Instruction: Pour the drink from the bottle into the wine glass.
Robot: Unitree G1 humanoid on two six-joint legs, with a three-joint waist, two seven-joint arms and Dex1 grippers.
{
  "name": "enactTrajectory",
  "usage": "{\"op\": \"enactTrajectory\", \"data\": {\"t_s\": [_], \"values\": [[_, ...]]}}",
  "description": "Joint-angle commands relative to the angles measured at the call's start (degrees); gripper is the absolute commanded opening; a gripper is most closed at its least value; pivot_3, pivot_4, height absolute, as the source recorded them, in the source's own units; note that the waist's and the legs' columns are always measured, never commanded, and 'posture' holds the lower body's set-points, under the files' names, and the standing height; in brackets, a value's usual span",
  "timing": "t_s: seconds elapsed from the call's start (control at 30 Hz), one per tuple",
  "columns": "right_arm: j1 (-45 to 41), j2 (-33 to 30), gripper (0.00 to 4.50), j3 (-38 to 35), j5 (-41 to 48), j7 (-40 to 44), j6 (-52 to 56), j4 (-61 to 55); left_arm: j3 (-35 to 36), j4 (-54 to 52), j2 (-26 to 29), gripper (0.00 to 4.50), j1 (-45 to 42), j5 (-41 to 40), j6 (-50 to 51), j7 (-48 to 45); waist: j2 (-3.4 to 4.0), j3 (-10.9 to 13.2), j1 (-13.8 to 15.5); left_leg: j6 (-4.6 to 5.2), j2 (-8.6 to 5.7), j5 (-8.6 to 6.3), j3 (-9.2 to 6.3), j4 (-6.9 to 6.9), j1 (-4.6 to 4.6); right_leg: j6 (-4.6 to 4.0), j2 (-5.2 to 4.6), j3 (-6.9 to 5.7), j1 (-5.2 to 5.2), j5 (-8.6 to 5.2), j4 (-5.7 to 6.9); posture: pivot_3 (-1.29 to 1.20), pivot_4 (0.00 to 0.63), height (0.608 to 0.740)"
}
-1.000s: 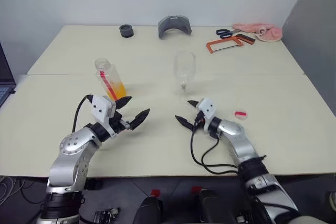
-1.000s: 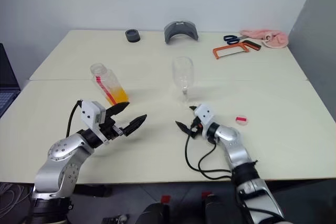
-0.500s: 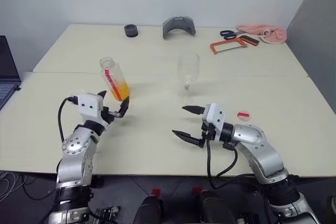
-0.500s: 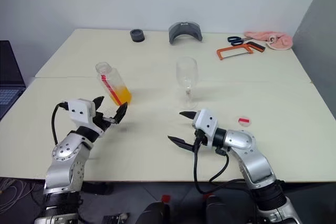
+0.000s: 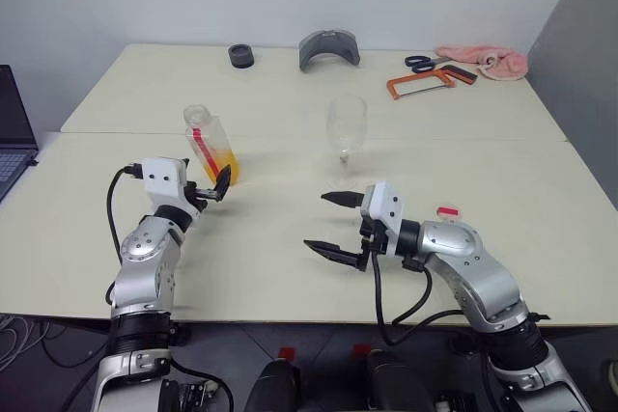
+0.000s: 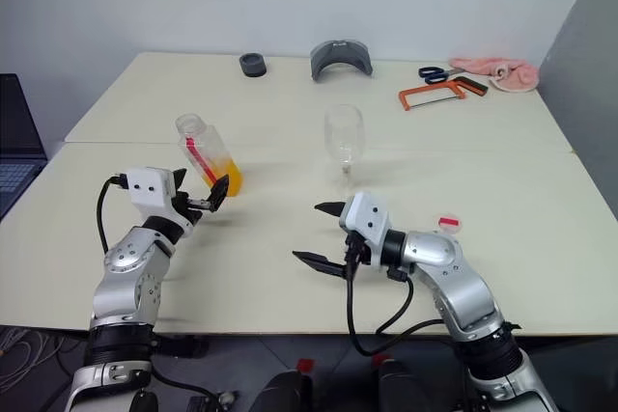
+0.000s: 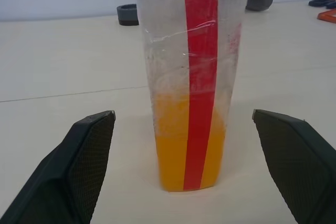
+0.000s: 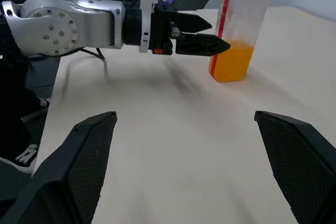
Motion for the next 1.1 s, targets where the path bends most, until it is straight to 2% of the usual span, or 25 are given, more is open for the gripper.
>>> {"op": "enactTrajectory", "data": {"t_s": [0.03, 0.43, 0.57, 0.77, 0.93, 1.1], "values": [[-2.13, 0.42, 4.48, 0.44, 0.86, -0.39, 0.30, -2.00, 0.59, 1.85, 1.26, 4.50, -2.66, 0.75, -0.82, 0.22, 0.00, 0.00, 0.07, 0.00, 0.00, 0.00, 0.00, 0.00, -0.01, 0.00, 0.00, -0.01, 0.00, 0.00, 0.00, 0.00, 0.150, 0.740], [-4.88, 1.38, 4.48, 0.59, 1.89, -1.90, 1.35, -1.99, -0.18, 14.21, 2.57, 4.50, -11.89, 2.51, -3.68, -1.55, -0.04, -0.02, 0.18, -0.01, -0.05, 0.00, -0.05, 0.02, -0.04, 0.00, 0.01, -0.05, -0.02, 0.00, 0.01, 0.00, 0.150, 0.740], [-5.25, 1.67, 4.50, 0.56, 1.87, -2.38, 1.22, -1.69, -0.86, 17.88, 2.64, 3.63, -14.21, 2.91, -5.17, -3.14, -0.04, -0.02, 0.17, -0.01, -0.07, 0.01, -0.04, 0.02, -0.04, 0.00, 0.02, -0.06, -0.02, 0.00, 0.00, 0.00, 0.150, 0.740], [-5.43, 1.86, 4.50, 0.69, 1.18, -3.16, 0.58, -1.36, -1.50, 21.22, 2.63, 1.78, -15.95, 3.37, -7.16, -4.79, -0.04, -0.02, 0.16, -0.02, -0.07, 0.01, -0.05, 0.01, -0.05, 0.00, 0.02, -0.06, -0.04, 0.00, 0.00, 0.00, 0.150, 0.740], [-5.39, 1.73, 4.50, 0.37, 0.77, -3.99, -0.06, -1.58, -2.19, 20.18, 2.25, 1.68, -15.50, 3.99, -8.45, -5.27, -0.04, -0.02, 0.17, -0.01, -0.07, 0.01, -0.06, 0.02, -0.06, 0.00, 0.00, -0.06, -0.04, 0.00, 0.01, 0.00, 0.150, 0.740], [-5.54, 1.37, 4.50, -3.61, 3.56, -6.10, 2.66, -4.37, -5.93, 12.60, 2.31, 1.68, -14.67, 6.78, -8.40, -6.21, -0.05, -0.01, 0.27, -0.02, -0.05, 0.01, -0.15, 0.05, -0.15, -0.01, -0.01, -0.10, -0.06, 0.00, 0.01, 0.00, 0.150, 0.740]]}}
